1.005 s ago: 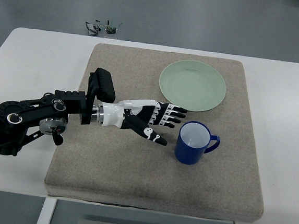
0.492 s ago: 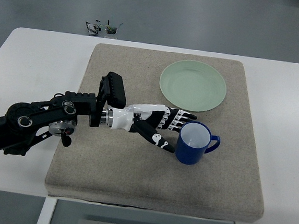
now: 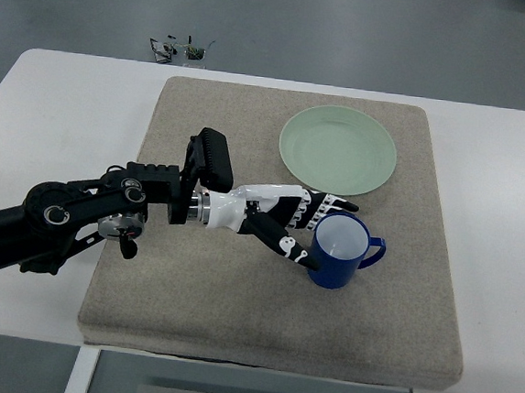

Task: Place cup left of plate with left hand
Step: 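Wrap the left hand fingers around the blue mug body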

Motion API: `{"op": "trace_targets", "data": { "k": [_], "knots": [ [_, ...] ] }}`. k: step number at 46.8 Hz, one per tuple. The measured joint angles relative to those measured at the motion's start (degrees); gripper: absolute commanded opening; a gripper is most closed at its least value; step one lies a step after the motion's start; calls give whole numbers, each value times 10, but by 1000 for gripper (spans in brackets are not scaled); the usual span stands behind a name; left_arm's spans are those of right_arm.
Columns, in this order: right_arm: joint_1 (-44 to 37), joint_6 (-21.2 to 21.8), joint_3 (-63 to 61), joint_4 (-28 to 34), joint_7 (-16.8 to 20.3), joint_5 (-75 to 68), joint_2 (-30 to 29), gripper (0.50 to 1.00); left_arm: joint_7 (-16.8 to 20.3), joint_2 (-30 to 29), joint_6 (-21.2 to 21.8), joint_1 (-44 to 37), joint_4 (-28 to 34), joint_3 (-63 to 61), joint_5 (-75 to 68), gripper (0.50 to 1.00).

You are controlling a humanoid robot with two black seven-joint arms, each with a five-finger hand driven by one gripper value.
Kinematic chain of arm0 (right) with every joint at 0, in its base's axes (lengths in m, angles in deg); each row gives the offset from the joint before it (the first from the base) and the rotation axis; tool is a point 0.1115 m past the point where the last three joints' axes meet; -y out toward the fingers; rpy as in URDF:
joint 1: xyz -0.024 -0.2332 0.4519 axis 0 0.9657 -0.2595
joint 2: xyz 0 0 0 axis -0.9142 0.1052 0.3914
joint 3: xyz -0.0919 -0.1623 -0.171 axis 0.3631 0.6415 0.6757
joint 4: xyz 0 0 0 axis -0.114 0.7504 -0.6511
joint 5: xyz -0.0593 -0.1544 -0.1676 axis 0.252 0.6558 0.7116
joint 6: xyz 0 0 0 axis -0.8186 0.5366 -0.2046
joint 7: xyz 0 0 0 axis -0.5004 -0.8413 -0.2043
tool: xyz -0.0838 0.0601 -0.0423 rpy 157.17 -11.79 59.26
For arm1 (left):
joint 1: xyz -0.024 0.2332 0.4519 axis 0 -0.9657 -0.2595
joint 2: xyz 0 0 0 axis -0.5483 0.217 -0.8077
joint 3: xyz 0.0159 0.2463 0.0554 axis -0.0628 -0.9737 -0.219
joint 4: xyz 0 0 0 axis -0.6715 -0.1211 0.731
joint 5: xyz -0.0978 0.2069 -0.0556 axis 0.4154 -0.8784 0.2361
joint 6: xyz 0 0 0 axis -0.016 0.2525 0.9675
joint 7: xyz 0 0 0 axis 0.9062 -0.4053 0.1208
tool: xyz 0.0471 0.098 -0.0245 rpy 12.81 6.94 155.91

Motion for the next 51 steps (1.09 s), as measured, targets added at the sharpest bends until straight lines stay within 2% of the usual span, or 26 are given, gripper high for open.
{"op": "trace_targets", "data": {
  "k": [12, 36, 48, 51],
  "knots": [
    [0, 0, 0, 0, 0, 0, 0, 934, 0, 7, 18, 0, 0, 1, -2, 994],
    [0, 0, 0, 0, 0, 0, 0, 934, 0, 34, 18, -1, 27, -2, -3, 992],
    [0, 0, 0, 0, 0, -1, 0, 934, 0, 40, 19, 1, 27, -2, -4, 958],
    [0, 0, 0, 0, 0, 0, 0, 934, 0, 41, 19, 1, 27, -2, -6, 934]
  ]
}}
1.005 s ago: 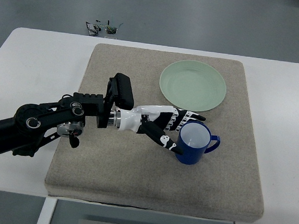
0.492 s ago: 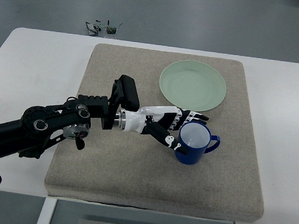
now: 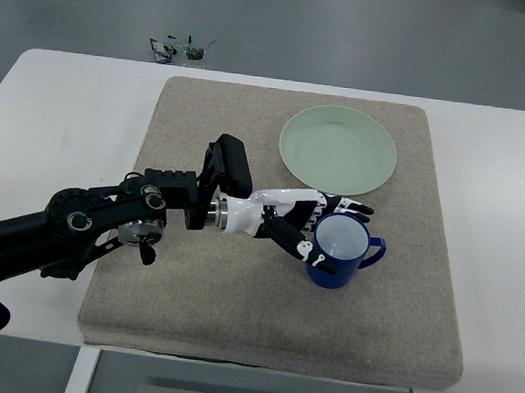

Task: Place cup left of plate with left hand
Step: 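Wrap the left hand fingers around the blue mug body, then lift the blue mug and carry it past the plate toward the far corner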

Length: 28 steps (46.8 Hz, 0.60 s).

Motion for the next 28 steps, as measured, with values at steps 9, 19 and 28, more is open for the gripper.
{"op": "trace_targets", "data": {
  "k": [9, 19, 28],
  "knots": [
    [0, 0, 0, 0, 0, 0, 0, 934, 0, 8, 0, 0, 2, 1, -12, 862],
    [0, 0, 0, 0, 0, 1, 0, 934, 0, 23, 4, 0, 19, 0, -15, 748],
    [0, 0, 0, 0, 0, 0, 0, 934, 1, 24, 26, 1, 23, 1, -36, 662]
  ]
}}
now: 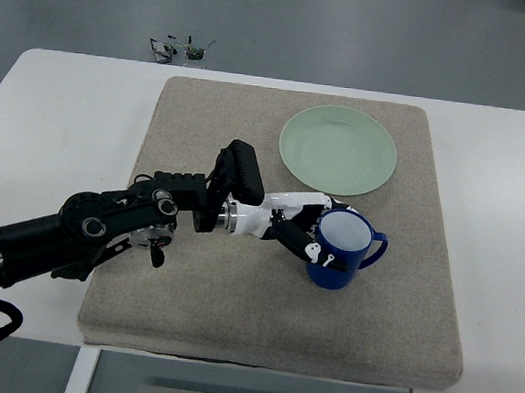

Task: Place cup left of plate with left hand
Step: 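Lift the blue mug and carry it past the plate toward the far corner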

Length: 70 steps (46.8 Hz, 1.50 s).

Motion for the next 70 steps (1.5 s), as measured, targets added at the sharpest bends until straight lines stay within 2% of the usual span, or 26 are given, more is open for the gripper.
{"op": "trace_targets", "data": {
  "k": [3, 12, 38, 53, 70],
  "knots": [
    [0, 0, 0, 0, 0, 0, 0, 934, 0, 0, 2, 0, 0, 0, 0, 630],
    [0, 0, 0, 0, 0, 0, 0, 934, 0, 0, 11, 0, 0, 2, 3, 630],
    [0, 0, 0, 0, 0, 0, 0, 934, 8, -11, 143, 4, -1, 96, 10, 653],
    [0, 0, 0, 0, 0, 0, 0, 934, 9, -76, 233, -1, 10, 128, 12, 664],
    [0, 0, 0, 0, 0, 0, 0, 934, 56, -120, 233, -7, 79, 135, 15, 703]
  ]
}}
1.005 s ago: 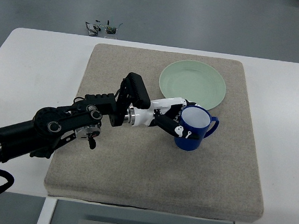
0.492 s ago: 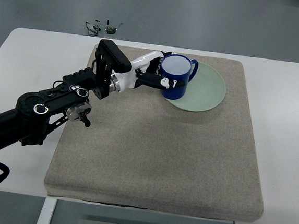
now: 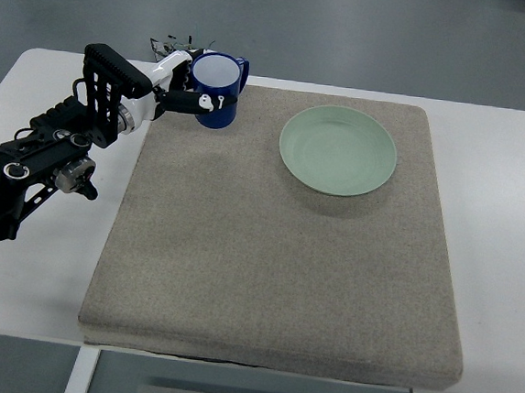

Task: Place cup left of plate with left hand
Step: 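Lift the blue mug and carry it past the plate toward the far corner, then lower the blue mug onto the board beside the plate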

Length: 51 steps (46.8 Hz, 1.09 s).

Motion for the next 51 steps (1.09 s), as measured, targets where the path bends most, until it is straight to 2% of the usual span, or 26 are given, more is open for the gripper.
{"op": "trace_targets", "data": {
  "k": [6, 21, 35, 40, 51],
  "knots": [
    [0, 0, 0, 0, 0, 0, 0, 934, 12, -1, -2, -3, 18, 0, 20, 724],
    [0, 0, 0, 0, 0, 0, 0, 934, 31, 1, -2, -31, 39, -1, 35, 724],
    [0, 0, 0, 0, 0, 0, 0, 934, 72, 4, 0, -43, 60, -7, 33, 728],
    [0, 0, 0, 0, 0, 0, 0, 934, 76, 5, 0, -49, 69, -9, 33, 731],
    [0, 0, 0, 0, 0, 0, 0, 934, 76, 6, 2, -54, 71, -9, 33, 776]
  ]
}}
